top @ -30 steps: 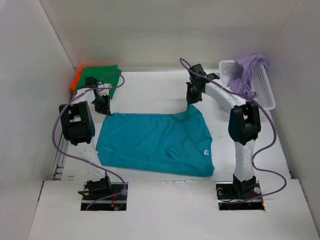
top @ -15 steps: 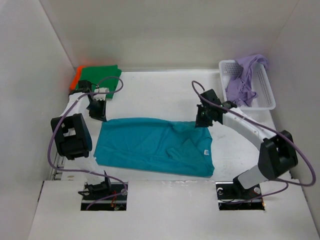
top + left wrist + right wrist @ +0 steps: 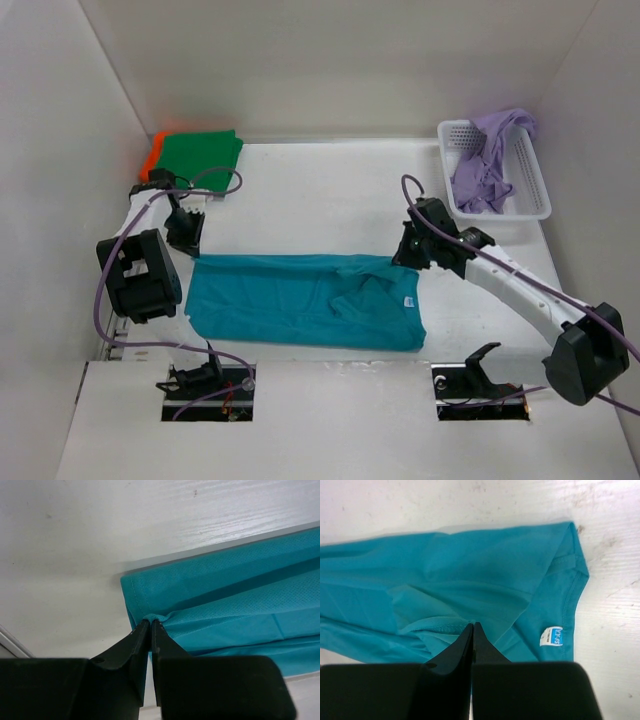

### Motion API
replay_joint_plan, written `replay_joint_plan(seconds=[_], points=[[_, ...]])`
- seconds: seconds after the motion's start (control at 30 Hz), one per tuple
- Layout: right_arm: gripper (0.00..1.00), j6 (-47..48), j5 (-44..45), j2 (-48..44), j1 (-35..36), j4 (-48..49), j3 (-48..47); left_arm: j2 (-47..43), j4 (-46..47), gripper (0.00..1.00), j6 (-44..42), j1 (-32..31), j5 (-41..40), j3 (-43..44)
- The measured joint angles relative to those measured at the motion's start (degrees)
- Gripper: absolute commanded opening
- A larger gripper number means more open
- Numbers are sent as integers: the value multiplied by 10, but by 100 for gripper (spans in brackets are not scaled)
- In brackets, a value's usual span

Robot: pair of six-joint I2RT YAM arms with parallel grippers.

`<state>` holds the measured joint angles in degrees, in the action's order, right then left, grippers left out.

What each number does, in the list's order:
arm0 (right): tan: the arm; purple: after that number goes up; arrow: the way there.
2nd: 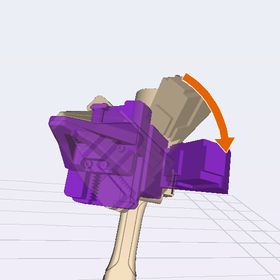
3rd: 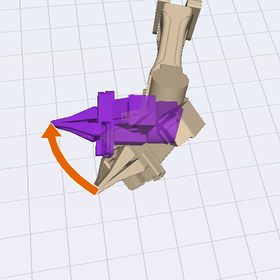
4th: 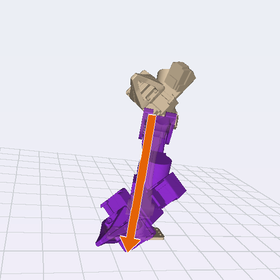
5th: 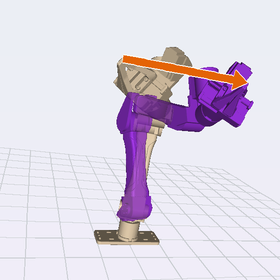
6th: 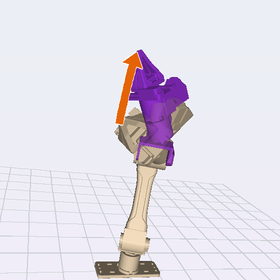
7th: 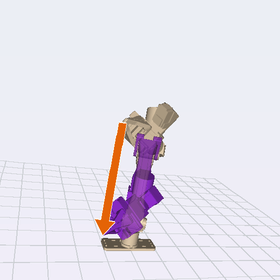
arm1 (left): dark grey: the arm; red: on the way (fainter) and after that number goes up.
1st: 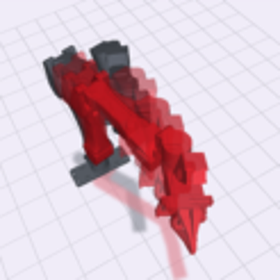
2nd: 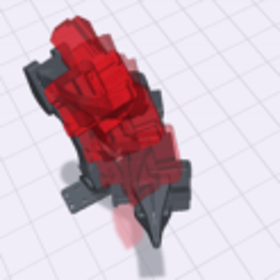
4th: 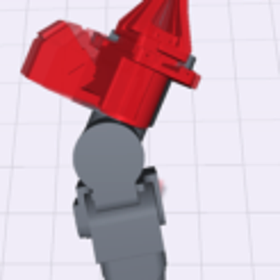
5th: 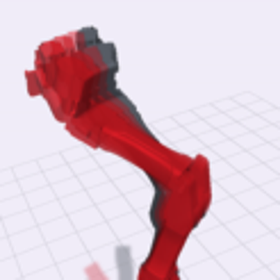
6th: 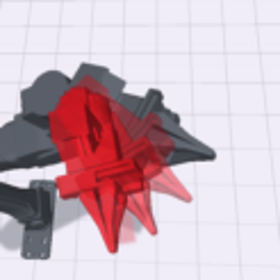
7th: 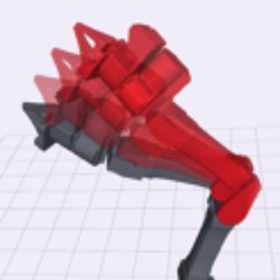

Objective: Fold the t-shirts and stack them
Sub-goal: Fold the other side of the tshirt into a rectangle

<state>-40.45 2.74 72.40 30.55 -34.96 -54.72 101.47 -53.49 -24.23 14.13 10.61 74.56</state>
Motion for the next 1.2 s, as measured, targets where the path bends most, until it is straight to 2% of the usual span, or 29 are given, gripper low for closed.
replay_joint_plan(seconds=[0.27,0.4,0.47,0.57,0.7,0.8,0.97,1.07,1.2], points=[[0,-45,1,-11,44,14,78,0,-2,8,-26,-7,-24,-27],[2,-63,2,-11,56,24,103,0,0,13,-35,-7,-41,-36],[6,-70,2,-11,59,32,111,-1,2,22,-41,-11,-50,-42],[10,-77,1,-11,60,43,126,-2,7,41,-49,-16,-67,-52],[4,-84,1,-11,60,48,140,-22,17,51,-54,-26,-89,-56],[4,-89,1,-8,61,59,143,-80,43,59,-58,-45,-108,-56],[3,-91,-2,14,63,84,143,-206,106,64,-81,-132,-142,-52],[2,-89,-6,36,58,102,138,-246,142,63,-101,-227,-151,-48],[1,-82,-19,71,19,134,123,-238,161,55,-114,-387,-134,-47]])
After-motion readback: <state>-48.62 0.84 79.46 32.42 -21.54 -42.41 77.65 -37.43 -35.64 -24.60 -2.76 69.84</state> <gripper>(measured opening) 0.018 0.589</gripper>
